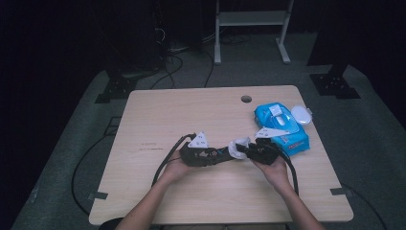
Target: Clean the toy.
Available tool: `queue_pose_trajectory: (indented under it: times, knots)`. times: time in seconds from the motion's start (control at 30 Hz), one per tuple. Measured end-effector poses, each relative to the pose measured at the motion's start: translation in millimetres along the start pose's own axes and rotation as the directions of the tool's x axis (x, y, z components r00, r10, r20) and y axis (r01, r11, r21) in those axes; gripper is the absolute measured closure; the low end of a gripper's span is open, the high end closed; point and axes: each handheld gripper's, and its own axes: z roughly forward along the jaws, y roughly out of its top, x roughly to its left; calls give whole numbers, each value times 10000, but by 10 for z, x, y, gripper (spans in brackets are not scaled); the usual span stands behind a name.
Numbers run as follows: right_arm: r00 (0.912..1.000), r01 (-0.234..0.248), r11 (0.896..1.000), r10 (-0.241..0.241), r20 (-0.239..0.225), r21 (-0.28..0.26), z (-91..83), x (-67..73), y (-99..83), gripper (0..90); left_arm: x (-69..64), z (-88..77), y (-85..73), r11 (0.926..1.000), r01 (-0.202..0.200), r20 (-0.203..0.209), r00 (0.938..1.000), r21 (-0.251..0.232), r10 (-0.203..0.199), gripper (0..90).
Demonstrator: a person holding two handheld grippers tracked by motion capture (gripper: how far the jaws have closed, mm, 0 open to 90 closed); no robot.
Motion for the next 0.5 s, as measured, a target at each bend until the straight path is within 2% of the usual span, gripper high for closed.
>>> queue_pose_trajectory:
  times: [0.37, 0.5]
  knots:
    - [9999, 65, 10000, -65, -117, 34, 33, 36, 3, 811, -12, 30, 44, 10000, 53, 10, 10000, 40, -53, 636]
    - [9999, 30, 10000, -30, -137, 42, 29, 30, 4, 812, -16, 21, 45, 9998, -172, -14, 9999, 62, 172, 650]
